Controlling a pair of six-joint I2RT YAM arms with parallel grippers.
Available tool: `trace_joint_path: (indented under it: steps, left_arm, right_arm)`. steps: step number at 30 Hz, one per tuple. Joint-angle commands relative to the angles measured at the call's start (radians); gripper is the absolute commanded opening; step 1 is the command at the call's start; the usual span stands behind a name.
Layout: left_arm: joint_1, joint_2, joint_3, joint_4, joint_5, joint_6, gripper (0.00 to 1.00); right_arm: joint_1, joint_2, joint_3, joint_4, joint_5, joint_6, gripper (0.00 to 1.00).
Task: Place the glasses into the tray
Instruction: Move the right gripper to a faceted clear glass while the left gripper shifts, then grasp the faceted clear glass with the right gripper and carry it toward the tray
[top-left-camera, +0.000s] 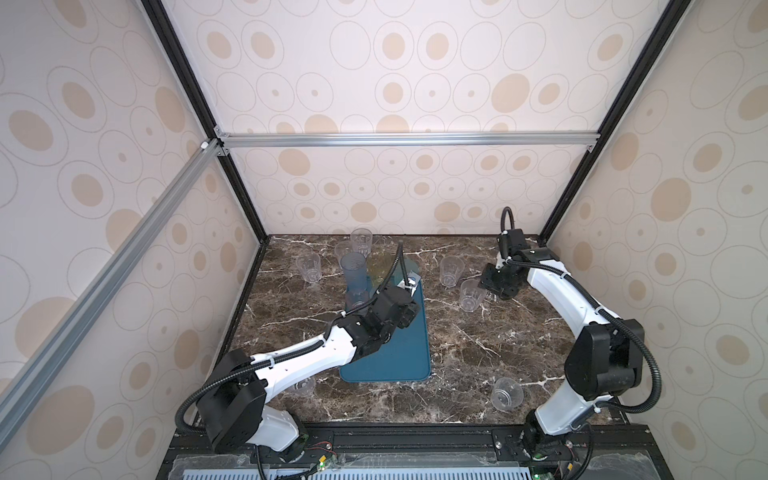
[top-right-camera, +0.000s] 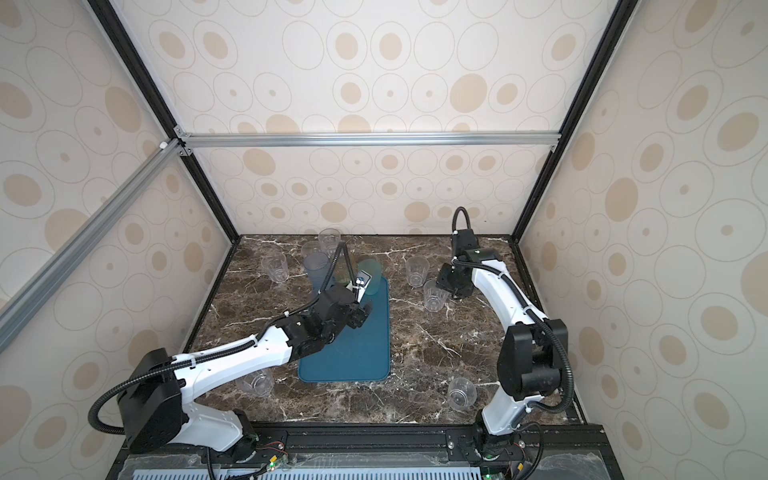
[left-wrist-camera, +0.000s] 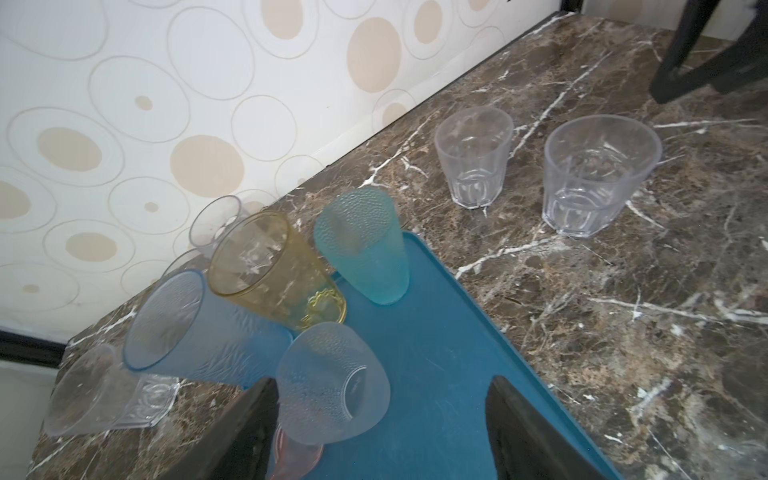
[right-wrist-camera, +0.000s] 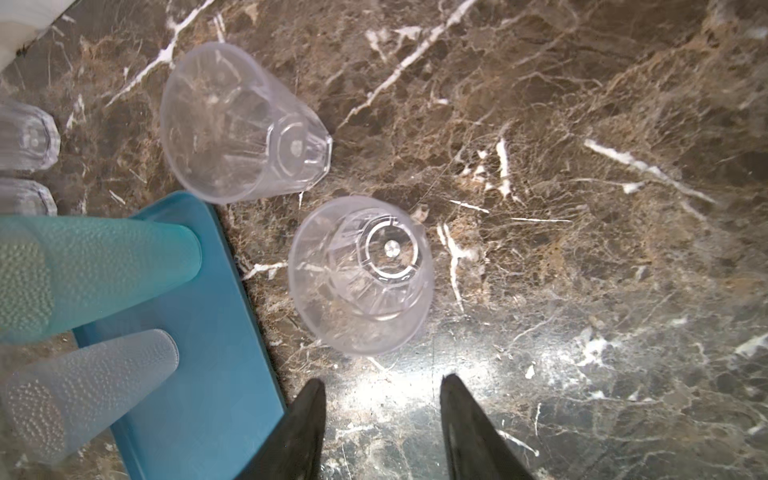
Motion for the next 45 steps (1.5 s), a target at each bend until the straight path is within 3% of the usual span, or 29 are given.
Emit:
trace_joint_path:
  steps: [1, 12, 15, 28, 35, 45]
  left_arm:
    - [-0.028, 0.022, 0.058, 0.037, 0.017, 0.024, 0.78]
    - [-0.042, 0.023, 0.037, 0.030, -0.017, 0.025, 0.79]
    - [-0.043, 0.021, 0.033, 0.031, -0.024, 0.030, 0.78]
    - [-0.043, 0.001, -0.007, 0.056, -0.111, 0.117, 0.80]
    - [-0.028, -0.074, -0.038, 0.082, -0.156, 0.158, 0.81]
    - [0.095, -0.264, -0.142, 0.005, -0.186, 0.137, 0.82]
  right_arm:
    - [-0.021, 0.038, -0.016, 0.069, -0.113, 0.006, 0.48]
    - [-0.038, 0.191, 0.005, 0.075, -0.075, -0.010, 0.38]
    - [-0.038, 0.221, 0.000, 0.087, -0.079, -0.014, 0.31]
    - [-0.004, 0.098, -0.033, -0.009, 0.061, -0.085, 0.06]
    - [0.143, 0.010, 0.032, -0.100, 0.117, -0.069, 0.02]
    - [0.433, 0.079, 0.133, -0.136, 0.108, 0.012, 0.02]
